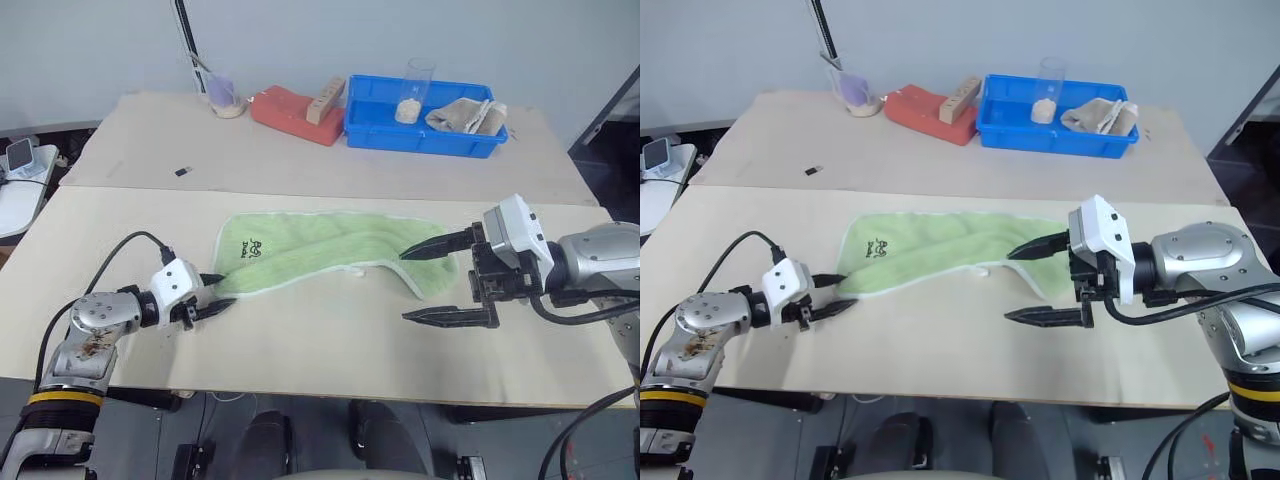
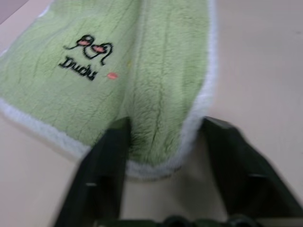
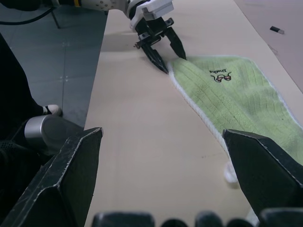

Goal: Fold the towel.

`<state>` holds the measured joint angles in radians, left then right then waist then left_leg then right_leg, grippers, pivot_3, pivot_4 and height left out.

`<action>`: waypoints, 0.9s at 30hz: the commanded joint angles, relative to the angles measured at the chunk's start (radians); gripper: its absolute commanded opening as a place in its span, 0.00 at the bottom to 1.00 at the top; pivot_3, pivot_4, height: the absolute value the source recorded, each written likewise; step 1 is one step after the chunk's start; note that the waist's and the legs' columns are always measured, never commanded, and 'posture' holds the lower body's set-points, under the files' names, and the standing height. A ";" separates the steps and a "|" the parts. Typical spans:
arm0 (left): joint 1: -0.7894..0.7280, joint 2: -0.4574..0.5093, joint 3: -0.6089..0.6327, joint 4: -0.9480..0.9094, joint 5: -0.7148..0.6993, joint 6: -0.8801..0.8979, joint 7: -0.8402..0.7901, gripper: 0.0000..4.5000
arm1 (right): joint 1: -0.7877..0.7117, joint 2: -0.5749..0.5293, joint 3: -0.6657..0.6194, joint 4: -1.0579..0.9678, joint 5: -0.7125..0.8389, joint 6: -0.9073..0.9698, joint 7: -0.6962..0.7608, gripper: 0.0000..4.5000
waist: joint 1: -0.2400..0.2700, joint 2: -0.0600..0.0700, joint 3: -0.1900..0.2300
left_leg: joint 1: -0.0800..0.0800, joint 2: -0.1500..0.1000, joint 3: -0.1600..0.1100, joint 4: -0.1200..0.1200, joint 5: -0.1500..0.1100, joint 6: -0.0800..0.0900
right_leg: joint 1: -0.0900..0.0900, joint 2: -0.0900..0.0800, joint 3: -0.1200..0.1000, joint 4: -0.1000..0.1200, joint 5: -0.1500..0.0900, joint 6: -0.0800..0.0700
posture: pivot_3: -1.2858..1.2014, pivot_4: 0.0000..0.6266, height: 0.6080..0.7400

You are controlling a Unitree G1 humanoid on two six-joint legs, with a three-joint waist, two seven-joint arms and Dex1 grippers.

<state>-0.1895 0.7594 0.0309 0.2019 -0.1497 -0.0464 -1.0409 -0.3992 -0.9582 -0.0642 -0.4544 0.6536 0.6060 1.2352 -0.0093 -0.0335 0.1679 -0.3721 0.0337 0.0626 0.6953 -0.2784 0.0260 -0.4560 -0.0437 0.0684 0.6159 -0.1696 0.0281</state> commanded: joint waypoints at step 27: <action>0.016 0.096 0.173 -0.296 -0.300 0.472 -0.028 0.01 | 0.161 0.098 0.169 0.362 -0.559 -0.438 -0.217 1.00 | -0.009 -0.001 0.000 | -0.001 0.000 0.000 -0.001 0.000 0.000 | -0.002 0.001 0.000 0.002 -0.001 0.001 | 0.52 0.24 0.80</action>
<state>-0.1717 0.8447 0.1818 -0.0571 -0.4346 0.4224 -1.0728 -0.2215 -0.8638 0.1093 -0.1124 0.1244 0.1988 1.0432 -0.0182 -0.0345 0.1682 -0.3731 0.0335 0.0624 0.6948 -0.2784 0.0260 -0.4583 -0.0424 0.0682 0.6175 -0.1707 0.0286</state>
